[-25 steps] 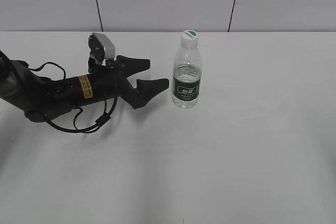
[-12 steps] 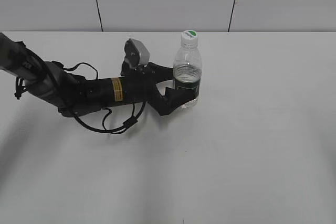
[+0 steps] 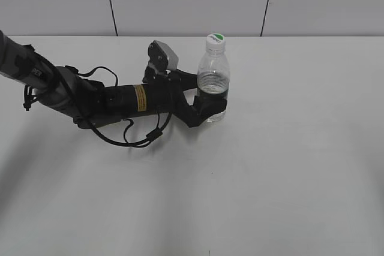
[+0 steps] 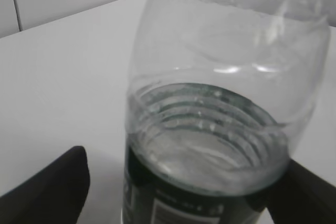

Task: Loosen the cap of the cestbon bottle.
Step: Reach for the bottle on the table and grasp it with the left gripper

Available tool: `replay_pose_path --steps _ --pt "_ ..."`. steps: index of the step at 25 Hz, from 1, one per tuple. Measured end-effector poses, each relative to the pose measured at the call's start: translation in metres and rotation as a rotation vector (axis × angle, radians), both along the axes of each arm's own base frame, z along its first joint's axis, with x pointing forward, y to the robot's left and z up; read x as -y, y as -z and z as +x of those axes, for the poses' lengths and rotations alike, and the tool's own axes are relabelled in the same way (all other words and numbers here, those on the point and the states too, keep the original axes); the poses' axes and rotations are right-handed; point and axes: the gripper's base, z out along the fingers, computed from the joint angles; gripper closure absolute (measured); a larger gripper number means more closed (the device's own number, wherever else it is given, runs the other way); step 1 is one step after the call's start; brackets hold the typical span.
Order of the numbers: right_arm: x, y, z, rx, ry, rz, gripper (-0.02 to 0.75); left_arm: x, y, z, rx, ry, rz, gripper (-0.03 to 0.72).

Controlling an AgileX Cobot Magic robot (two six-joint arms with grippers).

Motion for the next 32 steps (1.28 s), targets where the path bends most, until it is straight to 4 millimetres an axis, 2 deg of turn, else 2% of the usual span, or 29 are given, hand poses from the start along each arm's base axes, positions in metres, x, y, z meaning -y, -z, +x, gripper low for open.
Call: replay_pose_path --steps 6,8,14,19,25,32 --pt "0.0 0.0 0.0 0.0 0.0 0.0 0.22 0.003 0.0 -0.001 -0.006 -0.011 -0.005 0.103" --pt "0.0 0.0 0.0 0.0 0.0 0.0 0.22 0.006 0.0 -0.002 -0.008 -0.011 -0.005 0.135" --pt "0.0 0.001 0.002 -0.013 0.0 0.0 0.22 0.011 0.001 -0.005 -0.01 -0.002 0.005 0.296" --pt "0.0 0.0 0.01 -0.055 0.0 -0.001 0.22 0.012 0.0 -0.006 -0.004 0.018 0.006 0.295" --pt "0.0 -0.033 0.03 -0.12 0.008 0.0 0.22 0.015 0.002 -0.02 0.027 0.182 0.03 0.295" --pt "0.002 -0.069 0.078 -0.321 0.031 0.002 0.22 0.016 0.002 -0.029 0.024 0.284 0.031 0.295"
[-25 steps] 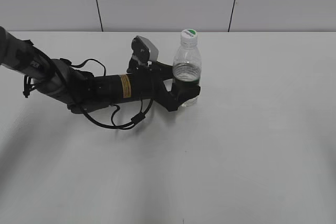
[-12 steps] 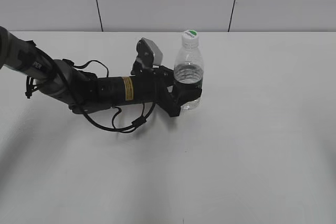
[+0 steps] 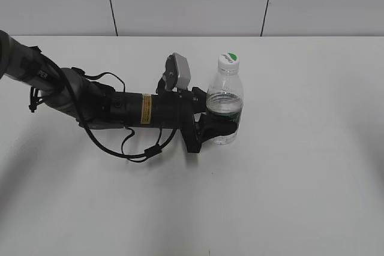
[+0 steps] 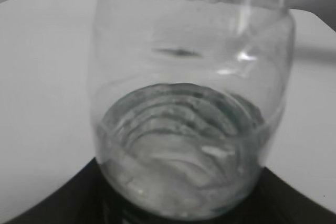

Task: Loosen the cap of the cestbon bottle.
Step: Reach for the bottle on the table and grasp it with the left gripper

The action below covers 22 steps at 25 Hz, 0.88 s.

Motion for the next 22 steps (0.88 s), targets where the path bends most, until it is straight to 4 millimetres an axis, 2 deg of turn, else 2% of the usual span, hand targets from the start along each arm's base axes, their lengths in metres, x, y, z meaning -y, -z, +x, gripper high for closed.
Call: replay_pose_path --steps 4,9,13,17,22 --pt "0.001 -0.008 0.037 -0.186 0.02 0.0 0.22 0.0 0.0 0.0 -0.002 0.005 0.0 0.295" --pt "0.002 -0.01 0.07 -0.411 0.048 0.0 0.22 0.0 0.0 -0.004 0.006 0.049 0.006 0.295" --pt "0.002 -0.004 0.098 -0.556 0.062 0.005 0.22 0.0 0.0 -0.007 0.011 0.079 0.008 0.295" --pt "-0.002 0.007 0.132 -0.622 0.049 0.042 0.22 0.0 0.0 -0.007 0.012 0.089 0.008 0.295" --pt "-0.013 0.022 0.161 -0.678 0.007 0.154 0.221 0.0 0.0 -0.008 0.013 0.095 0.009 0.295"
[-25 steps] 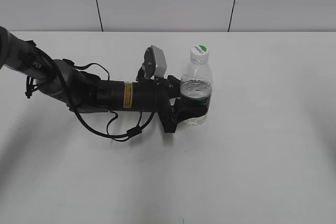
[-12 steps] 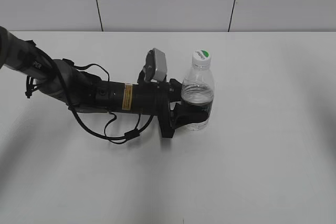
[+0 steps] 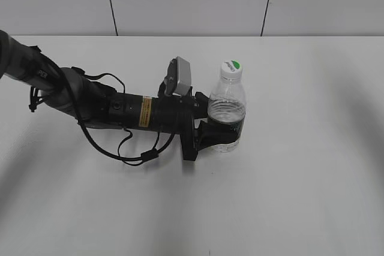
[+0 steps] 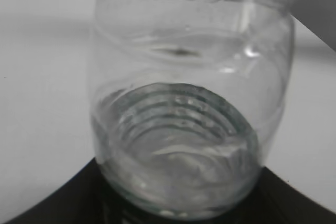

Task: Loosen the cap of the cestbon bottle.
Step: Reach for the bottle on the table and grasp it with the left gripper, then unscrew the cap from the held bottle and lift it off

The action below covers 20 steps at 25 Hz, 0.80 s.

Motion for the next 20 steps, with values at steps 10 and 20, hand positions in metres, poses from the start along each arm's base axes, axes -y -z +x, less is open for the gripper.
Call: replay_pose_path --steps 10,20 --pt "-0.066 -0.014 0.026 0.051 -0.199 0.099 0.325 0.0 0.0 0.0 -0.002 0.002 0.0 0.295" --pt "-0.173 0.004 0.029 0.01 -0.482 0.105 0.325 0.0 0.0 0.0 -0.002 0.003 0.001 0.295"
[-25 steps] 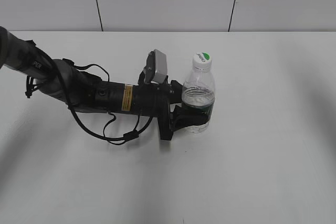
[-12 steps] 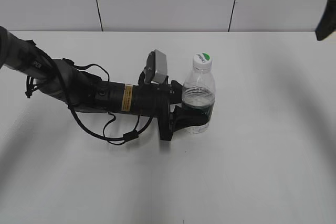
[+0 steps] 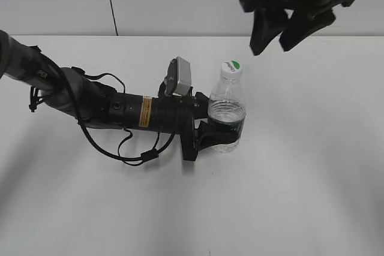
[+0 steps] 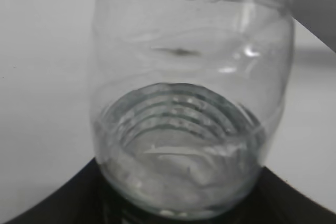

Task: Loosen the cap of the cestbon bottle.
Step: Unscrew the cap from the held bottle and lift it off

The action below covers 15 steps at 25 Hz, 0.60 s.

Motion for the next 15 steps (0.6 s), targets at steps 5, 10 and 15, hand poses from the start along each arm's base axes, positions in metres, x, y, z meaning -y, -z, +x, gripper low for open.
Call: replay_pose_path --steps 5,10,15 --pt "-0.033 0.015 -0.007 -0.031 -0.086 -0.017 0.325 0.003 0.0 -0.002 -0.004 0.009 0.0 0.295" --pt "-0.043 0.017 -0.006 -0.026 -0.106 -0.022 0.325 0.009 0.0 -0.007 -0.011 0.024 0.002 0.297" --pt "-0.042 0.024 -0.002 -0.026 -0.109 -0.058 0.325 0.01 0.0 -0.007 -0.013 0.026 0.002 0.297"
